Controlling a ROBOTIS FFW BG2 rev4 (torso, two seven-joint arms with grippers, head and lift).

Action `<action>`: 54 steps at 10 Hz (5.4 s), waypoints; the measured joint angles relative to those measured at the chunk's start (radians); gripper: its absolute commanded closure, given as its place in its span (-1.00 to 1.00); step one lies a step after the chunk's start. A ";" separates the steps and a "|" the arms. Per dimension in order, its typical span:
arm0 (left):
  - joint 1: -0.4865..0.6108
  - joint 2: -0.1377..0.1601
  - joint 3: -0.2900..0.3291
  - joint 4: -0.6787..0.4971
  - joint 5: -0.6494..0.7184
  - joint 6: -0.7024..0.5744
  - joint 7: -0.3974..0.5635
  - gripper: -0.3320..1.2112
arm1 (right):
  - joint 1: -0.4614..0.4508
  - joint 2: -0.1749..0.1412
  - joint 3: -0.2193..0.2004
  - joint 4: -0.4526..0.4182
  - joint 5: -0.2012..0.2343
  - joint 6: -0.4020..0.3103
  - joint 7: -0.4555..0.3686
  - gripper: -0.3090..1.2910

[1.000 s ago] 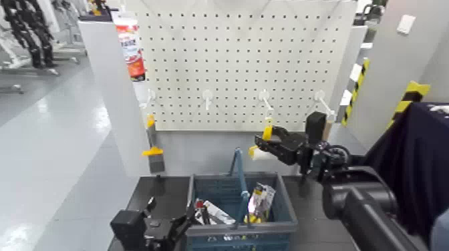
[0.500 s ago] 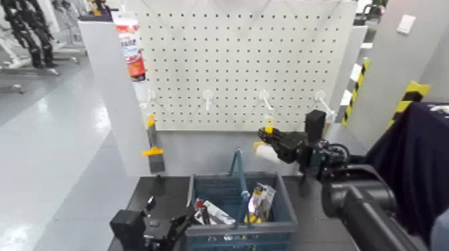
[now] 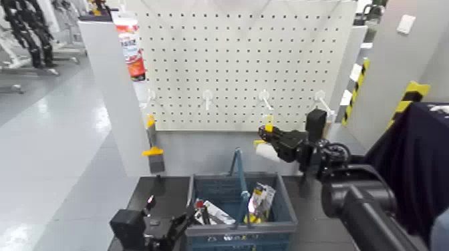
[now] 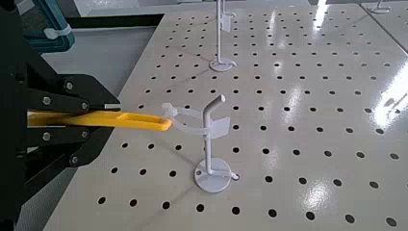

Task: Put the yellow roller into the crate.

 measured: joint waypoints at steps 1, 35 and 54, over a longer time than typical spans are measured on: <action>0.000 0.001 0.000 0.000 0.001 0.000 0.000 -0.35 | 0.007 0.000 0.000 -0.013 -0.005 0.003 0.001 0.95; 0.005 0.003 -0.001 -0.002 0.004 0.010 0.001 -0.35 | 0.351 -0.012 0.069 -0.364 -0.301 0.289 -0.086 0.88; 0.008 0.003 0.004 -0.005 0.010 0.015 0.002 -0.35 | 0.573 -0.020 -0.036 -0.799 -0.052 0.379 -0.316 -0.54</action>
